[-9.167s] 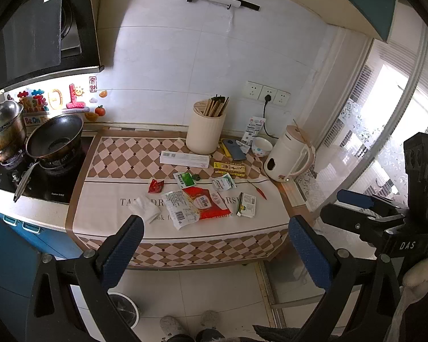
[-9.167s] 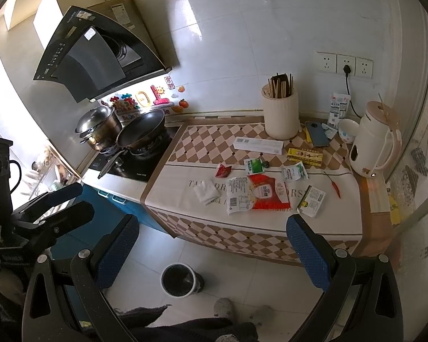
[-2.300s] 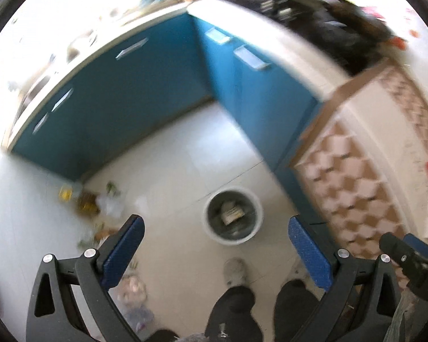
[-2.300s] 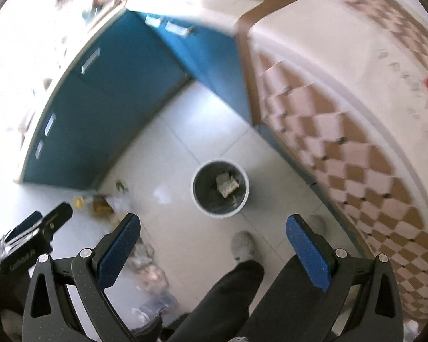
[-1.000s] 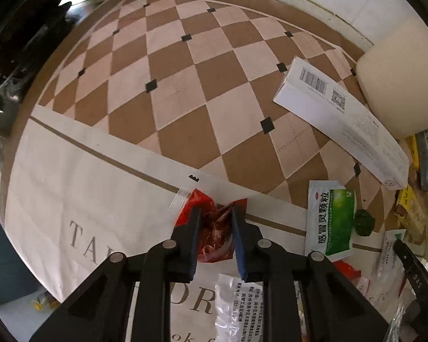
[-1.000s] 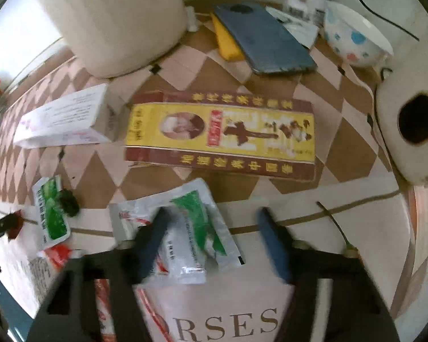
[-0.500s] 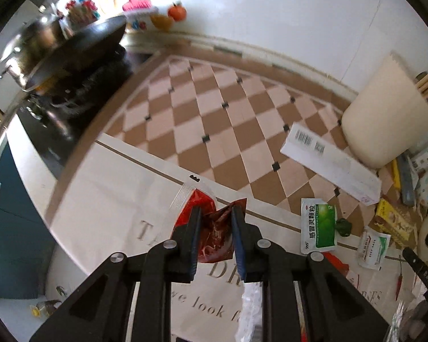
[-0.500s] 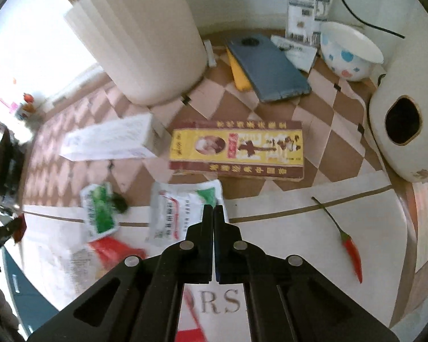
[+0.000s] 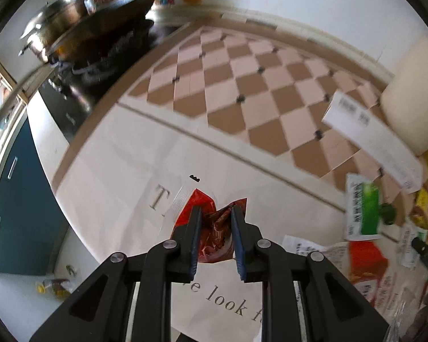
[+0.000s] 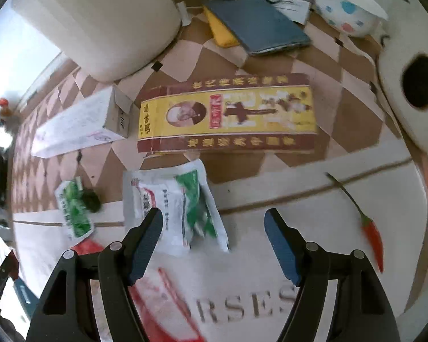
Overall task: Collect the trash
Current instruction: 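Grasp the red wrapper with the left tool while the right tool grasps the white-green sachet, then carry wrapper and sachet over the bin and open both tools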
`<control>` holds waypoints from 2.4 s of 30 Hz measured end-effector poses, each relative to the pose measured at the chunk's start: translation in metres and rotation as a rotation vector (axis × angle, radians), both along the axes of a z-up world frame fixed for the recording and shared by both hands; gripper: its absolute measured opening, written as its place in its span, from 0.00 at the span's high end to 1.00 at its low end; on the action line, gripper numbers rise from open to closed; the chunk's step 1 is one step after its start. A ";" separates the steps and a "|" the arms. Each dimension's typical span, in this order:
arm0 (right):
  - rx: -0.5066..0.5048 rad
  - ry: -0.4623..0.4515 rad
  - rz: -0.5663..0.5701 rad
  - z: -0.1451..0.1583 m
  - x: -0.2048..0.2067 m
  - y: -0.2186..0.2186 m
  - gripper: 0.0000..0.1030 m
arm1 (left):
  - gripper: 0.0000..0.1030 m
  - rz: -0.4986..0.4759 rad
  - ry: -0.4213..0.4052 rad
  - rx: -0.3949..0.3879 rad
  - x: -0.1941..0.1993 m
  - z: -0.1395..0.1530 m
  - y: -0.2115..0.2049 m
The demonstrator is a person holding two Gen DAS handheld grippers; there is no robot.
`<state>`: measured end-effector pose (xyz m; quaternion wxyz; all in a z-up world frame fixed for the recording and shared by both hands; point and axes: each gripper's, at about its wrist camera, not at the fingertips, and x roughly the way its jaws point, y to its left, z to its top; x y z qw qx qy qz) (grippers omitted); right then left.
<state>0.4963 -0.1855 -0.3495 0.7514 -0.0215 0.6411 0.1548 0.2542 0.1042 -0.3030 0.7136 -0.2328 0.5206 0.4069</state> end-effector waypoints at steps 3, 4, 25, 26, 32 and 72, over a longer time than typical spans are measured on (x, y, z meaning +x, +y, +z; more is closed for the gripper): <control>-0.088 -0.120 0.082 0.001 -0.007 0.023 0.38 | 0.83 0.018 0.022 -0.016 -0.001 -0.016 0.000; -0.105 -0.144 0.095 0.001 -0.009 0.028 0.43 | 0.83 0.024 0.028 -0.021 -0.002 -0.019 0.000; 0.149 -0.268 0.296 0.118 -0.088 0.065 1.00 | 0.83 0.094 -0.153 0.043 -0.111 0.074 0.005; 0.170 -0.260 0.326 0.123 -0.103 0.076 1.00 | 0.83 0.104 -0.156 0.045 -0.122 0.077 0.008; 0.240 -0.214 0.485 0.136 -0.191 0.139 1.00 | 0.83 0.200 -0.162 0.044 -0.226 0.086 0.023; -0.211 0.269 0.986 -0.509 -0.603 0.358 0.98 | 0.16 0.665 -0.139 -0.643 -0.561 -0.530 0.115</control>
